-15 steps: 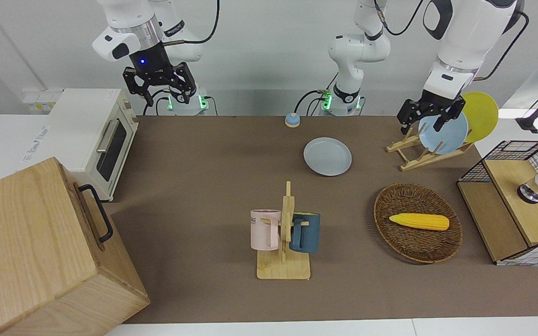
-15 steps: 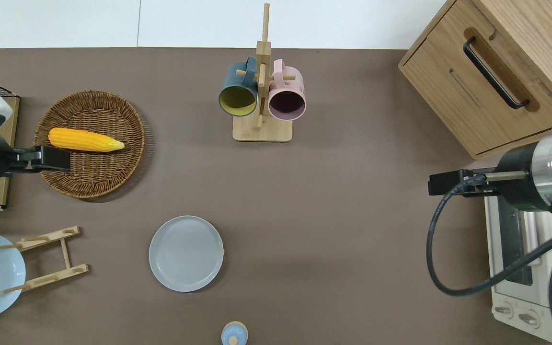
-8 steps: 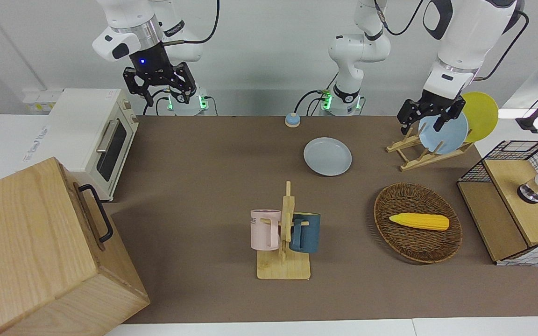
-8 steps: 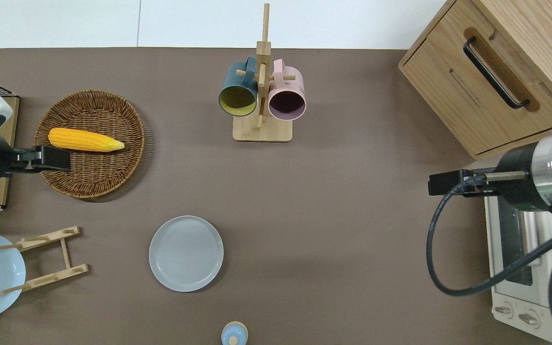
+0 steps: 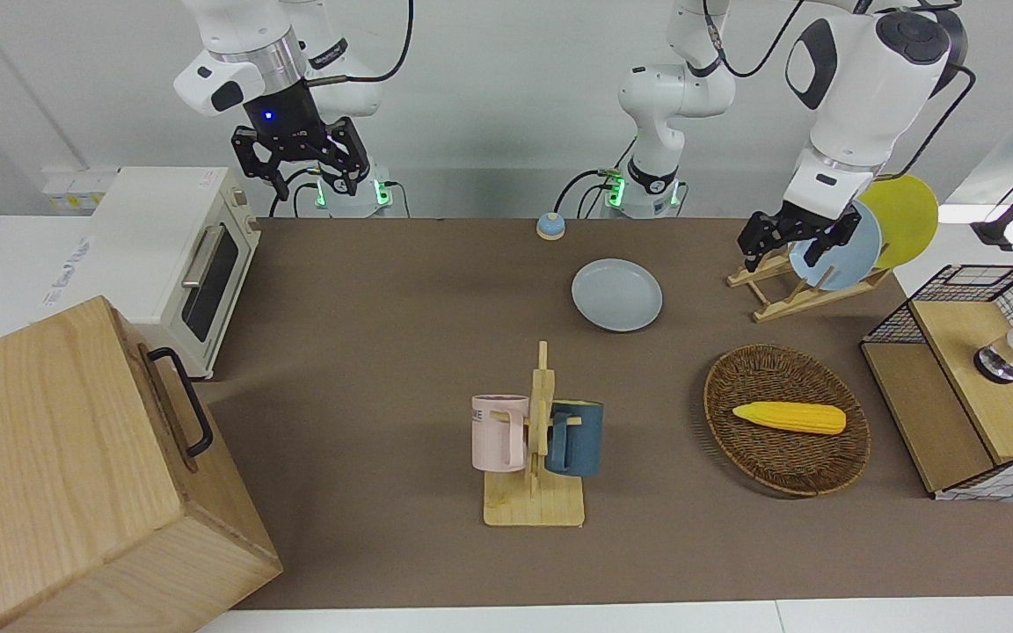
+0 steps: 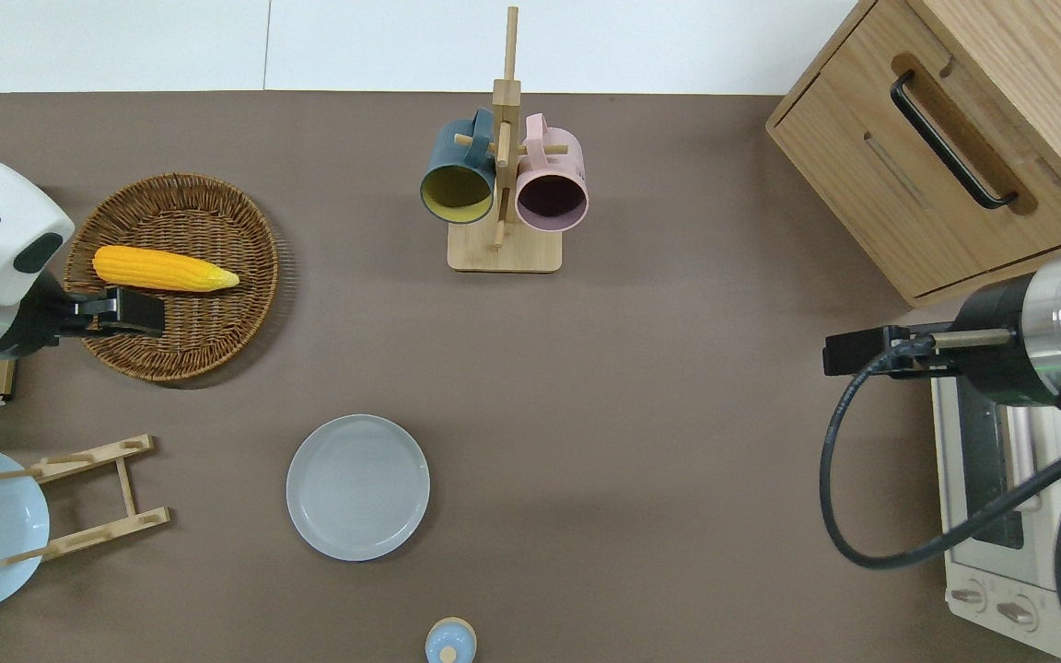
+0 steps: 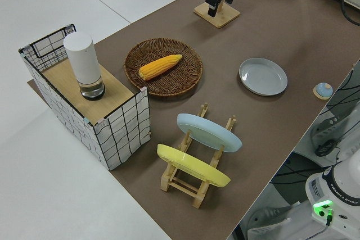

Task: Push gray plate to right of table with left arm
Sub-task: 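Move the left gripper down toward the edge of the gray plate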

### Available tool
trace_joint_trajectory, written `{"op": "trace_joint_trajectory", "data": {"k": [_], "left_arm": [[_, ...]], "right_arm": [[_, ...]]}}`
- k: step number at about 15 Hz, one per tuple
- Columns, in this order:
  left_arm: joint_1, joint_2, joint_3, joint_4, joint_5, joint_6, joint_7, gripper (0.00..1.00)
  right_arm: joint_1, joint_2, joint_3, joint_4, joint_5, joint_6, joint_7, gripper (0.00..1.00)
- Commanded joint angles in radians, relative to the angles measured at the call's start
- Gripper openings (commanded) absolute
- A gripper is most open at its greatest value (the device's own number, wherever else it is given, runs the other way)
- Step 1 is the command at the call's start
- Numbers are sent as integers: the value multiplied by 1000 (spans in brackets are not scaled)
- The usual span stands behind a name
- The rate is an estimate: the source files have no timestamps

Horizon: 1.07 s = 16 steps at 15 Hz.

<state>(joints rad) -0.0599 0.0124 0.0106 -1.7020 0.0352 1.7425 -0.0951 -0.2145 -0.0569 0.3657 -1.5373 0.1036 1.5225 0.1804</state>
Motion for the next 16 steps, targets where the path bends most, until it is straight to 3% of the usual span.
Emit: {"op": "trace_joint_trajectory", "data": {"k": [1,11,16], "left_arm": [[0,-11,-1,-100,14,98,-3,991],[11,-8,-12,-257,2,248,0,987],[14,-12,-14,-349,-56,255,8,981]], "right_arm": [[-6,6,4,14,16,-7,2,996],[-6,6,4,14,16,-7,2,996],[-6,6,4,14,14,-7,2,996]]}}
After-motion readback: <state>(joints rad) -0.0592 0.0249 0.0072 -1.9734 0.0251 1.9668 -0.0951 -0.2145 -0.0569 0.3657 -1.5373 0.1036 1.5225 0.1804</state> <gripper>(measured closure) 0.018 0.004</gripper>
